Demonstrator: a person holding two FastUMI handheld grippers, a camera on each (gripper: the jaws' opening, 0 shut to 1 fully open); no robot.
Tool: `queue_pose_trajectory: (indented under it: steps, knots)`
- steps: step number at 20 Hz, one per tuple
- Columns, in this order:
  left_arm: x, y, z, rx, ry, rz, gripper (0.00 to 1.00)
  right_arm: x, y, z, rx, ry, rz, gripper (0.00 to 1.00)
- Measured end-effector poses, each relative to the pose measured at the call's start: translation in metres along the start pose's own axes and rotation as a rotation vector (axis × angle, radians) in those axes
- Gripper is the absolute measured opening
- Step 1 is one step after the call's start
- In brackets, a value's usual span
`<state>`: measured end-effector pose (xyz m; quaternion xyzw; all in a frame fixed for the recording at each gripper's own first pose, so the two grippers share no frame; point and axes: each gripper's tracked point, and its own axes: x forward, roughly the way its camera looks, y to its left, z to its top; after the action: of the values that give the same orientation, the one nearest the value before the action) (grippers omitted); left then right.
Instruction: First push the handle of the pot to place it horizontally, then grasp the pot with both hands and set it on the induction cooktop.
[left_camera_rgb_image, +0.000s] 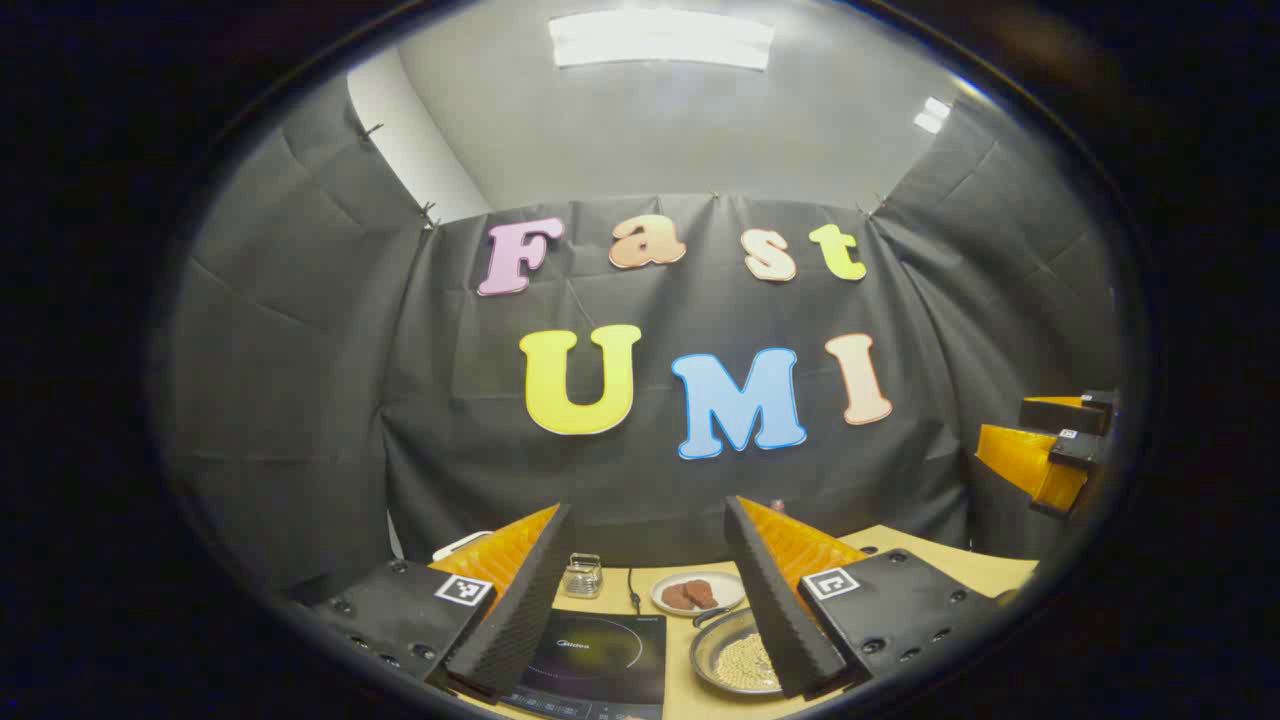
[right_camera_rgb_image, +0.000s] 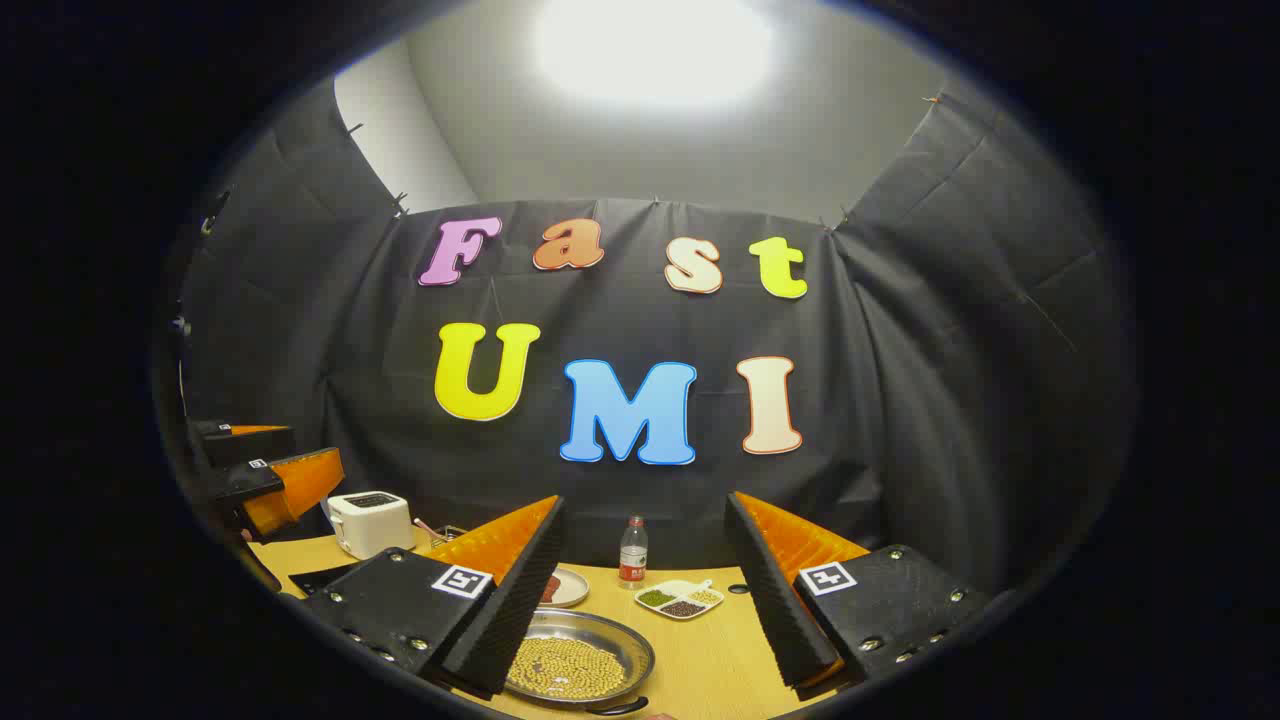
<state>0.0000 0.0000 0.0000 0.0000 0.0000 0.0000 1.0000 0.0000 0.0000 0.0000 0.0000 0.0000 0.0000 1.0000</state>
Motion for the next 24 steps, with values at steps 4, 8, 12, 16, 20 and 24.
queue_pose_trajectory:
  steps: [4, 8, 12, 16, 20, 24]
  knots:
    - [-0.010, 0.002, 0.001, 0.000, -0.001, 0.004, 0.97, -0.003, -0.002, 0.000, -0.025, -0.001, -0.004, 0.96]
    - [-0.018, 0.004, 0.006, 0.011, -0.010, 0.006, 0.92, -0.013, -0.003, 0.004, -0.009, 0.000, -0.004, 0.96]
    - [-0.026, 0.004, 0.011, 0.009, -0.017, 0.009, 0.92, -0.017, -0.007, 0.007, -0.011, -0.004, -0.010, 0.96]
    - [-0.031, 0.004, 0.012, 0.008, -0.021, 0.011, 0.92, -0.021, -0.012, 0.008, -0.013, 0.000, -0.016, 0.96]
    - [-0.034, 0.001, 0.016, 0.014, -0.029, 0.005, 0.92, -0.024, -0.013, 0.010, -0.019, 0.002, -0.017, 0.96]
    - [-0.036, -0.003, 0.020, 0.017, -0.038, -0.002, 0.92, -0.026, -0.013, 0.010, -0.025, 0.004, -0.016, 0.93]
